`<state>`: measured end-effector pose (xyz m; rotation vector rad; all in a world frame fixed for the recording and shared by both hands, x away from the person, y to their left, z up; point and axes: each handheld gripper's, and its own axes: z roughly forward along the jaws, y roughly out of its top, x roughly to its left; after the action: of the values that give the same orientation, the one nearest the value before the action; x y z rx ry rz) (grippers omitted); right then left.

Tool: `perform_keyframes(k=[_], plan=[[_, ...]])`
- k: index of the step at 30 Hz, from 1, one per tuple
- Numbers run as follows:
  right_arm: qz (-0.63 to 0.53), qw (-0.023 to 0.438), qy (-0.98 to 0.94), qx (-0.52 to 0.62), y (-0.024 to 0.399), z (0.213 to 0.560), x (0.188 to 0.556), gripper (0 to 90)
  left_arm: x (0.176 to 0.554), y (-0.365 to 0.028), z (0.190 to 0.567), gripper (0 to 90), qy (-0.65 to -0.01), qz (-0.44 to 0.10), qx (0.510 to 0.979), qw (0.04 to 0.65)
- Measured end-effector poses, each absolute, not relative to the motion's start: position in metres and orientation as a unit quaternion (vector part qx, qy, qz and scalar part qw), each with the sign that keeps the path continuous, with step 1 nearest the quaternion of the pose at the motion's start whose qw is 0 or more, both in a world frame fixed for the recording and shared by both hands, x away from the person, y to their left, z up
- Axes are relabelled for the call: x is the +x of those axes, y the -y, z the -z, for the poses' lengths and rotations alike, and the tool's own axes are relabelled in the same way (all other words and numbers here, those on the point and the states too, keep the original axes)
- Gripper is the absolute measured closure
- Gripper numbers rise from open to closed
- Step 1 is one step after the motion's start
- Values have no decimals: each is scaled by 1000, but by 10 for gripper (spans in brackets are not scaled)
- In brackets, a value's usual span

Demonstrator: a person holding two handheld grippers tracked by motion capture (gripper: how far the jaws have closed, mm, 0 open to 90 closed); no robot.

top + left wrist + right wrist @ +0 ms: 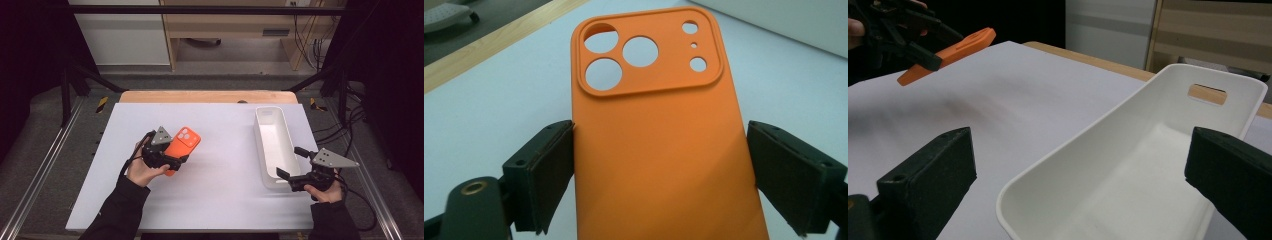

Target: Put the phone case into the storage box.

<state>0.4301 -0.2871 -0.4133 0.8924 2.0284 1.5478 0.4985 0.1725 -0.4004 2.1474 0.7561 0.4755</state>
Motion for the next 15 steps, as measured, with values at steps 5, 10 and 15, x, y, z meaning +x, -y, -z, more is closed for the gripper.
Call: perform_keyframes(k=[5,10,15], plan=[[-555,223,-736,317,285,413,430,5,493,-166,399,135,-282,-184,853,399],[-553,226,-738,312,283,413,430,5,488,-161,397,135,-266,-180,857,402],[-553,227,-741,306,280,412,429,5,483,-155,395,136,-251,-178,861,405]])
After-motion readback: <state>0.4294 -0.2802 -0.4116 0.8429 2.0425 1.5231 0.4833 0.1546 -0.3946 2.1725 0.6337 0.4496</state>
